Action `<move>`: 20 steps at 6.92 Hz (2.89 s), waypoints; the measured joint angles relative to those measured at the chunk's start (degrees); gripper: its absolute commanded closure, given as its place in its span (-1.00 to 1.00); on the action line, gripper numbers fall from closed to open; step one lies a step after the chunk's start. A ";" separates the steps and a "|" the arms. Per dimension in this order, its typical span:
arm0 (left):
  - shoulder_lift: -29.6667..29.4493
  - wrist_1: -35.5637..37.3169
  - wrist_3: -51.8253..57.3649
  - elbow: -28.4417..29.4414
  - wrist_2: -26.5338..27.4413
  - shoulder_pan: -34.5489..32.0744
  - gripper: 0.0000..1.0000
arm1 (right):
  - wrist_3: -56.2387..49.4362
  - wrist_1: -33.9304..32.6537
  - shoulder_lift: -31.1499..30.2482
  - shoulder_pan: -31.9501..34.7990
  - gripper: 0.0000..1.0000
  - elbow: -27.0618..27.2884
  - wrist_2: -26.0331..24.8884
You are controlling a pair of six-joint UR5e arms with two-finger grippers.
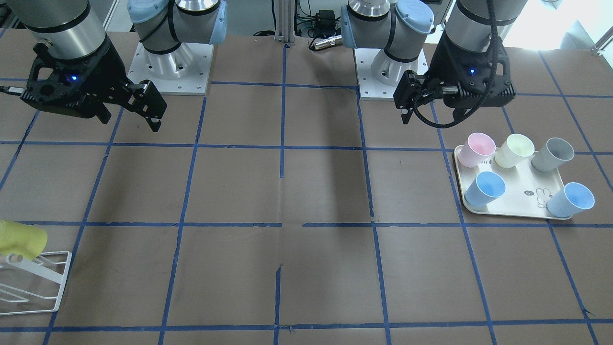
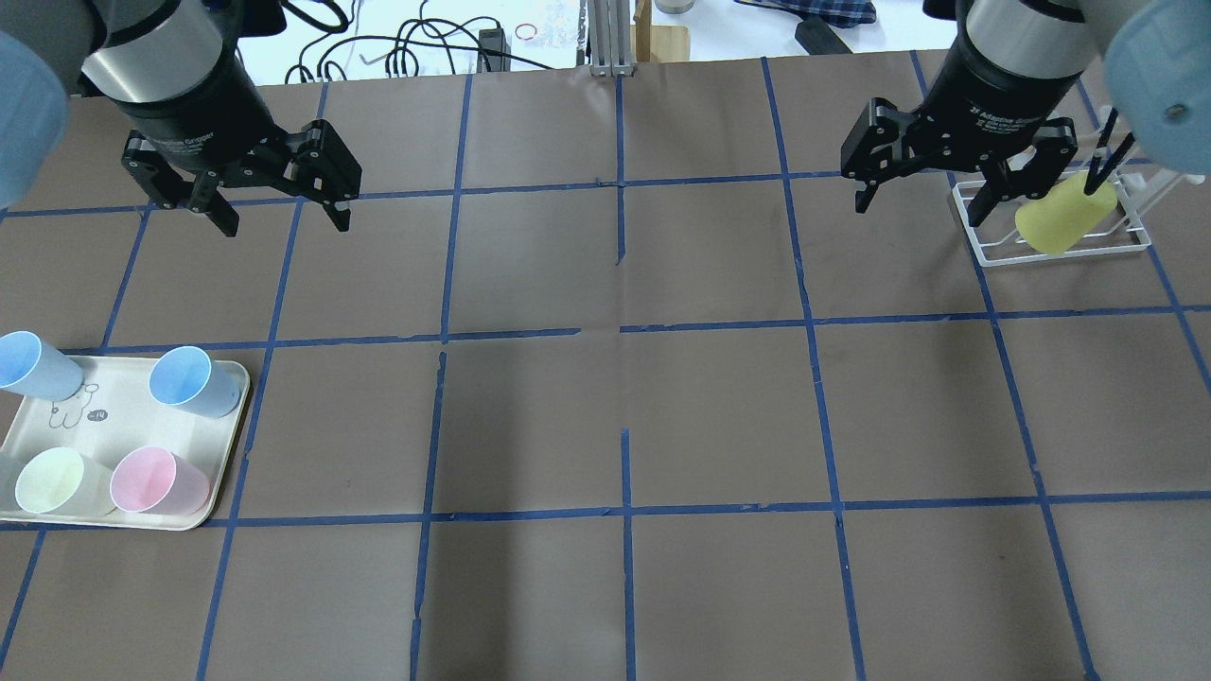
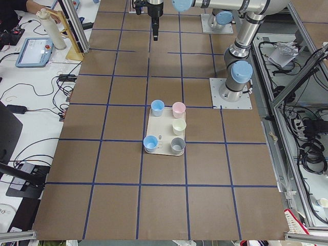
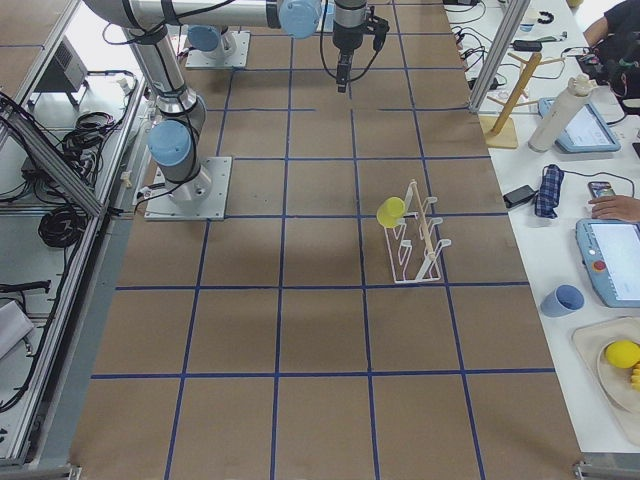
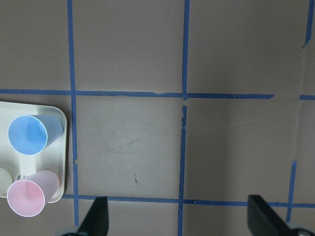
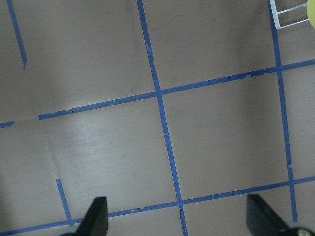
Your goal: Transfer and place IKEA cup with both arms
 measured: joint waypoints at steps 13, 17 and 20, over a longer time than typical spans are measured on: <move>-0.81 4.69 0.25 -0.67 -0.43 -0.09 -1.00 | -0.02 0.15 -0.05 0.03 -1.00 0.00 0.00; -0.74 4.77 0.13 -0.78 -0.44 -0.09 -1.00 | -0.03 0.14 -0.04 -0.03 -1.00 0.00 0.21; -0.85 4.82 0.05 -0.79 -0.44 -0.09 -1.00 | -0.04 0.11 -0.08 -0.03 -1.00 -0.04 0.30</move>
